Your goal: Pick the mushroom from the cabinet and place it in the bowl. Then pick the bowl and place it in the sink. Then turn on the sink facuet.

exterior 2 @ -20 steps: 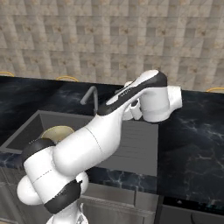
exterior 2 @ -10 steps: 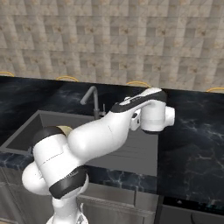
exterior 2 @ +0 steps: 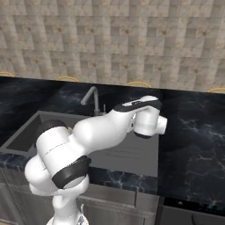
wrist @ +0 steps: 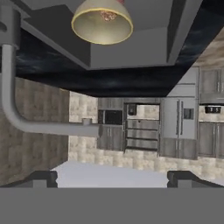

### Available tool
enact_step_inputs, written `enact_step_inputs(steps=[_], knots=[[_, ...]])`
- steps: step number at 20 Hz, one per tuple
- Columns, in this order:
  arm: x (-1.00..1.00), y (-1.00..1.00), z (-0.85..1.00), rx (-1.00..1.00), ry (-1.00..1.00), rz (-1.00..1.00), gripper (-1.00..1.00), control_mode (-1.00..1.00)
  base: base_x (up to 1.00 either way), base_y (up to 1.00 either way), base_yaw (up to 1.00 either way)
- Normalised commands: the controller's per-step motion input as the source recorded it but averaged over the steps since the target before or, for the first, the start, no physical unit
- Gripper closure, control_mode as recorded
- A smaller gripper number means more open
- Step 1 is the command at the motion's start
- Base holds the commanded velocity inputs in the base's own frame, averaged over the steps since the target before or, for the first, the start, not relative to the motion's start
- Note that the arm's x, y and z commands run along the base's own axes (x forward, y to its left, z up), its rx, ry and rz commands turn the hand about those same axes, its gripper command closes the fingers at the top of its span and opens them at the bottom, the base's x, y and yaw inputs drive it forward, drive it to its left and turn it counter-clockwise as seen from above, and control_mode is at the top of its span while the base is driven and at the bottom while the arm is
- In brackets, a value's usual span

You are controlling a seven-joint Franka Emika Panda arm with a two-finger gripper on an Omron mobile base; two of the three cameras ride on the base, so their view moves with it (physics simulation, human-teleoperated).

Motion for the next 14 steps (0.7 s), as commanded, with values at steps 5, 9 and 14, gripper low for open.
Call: enact_step_inputs(steps=[5, 9, 14], knots=[[0.26, 0.44, -0.33, 0.00, 0.01, -0.03, -1.00, -1.00, 0.00, 0.00, 0.00], [0.31, 0.30, -0.05, 0.00, 0.01, 0.00, -1.00, -1.00, 0.00, 0.00, 0.00], [0.36, 0.25, -0.04, 0.00, 0.05, 0.00, -1.00, -1.00, 0.00, 0.00, 0.00]])
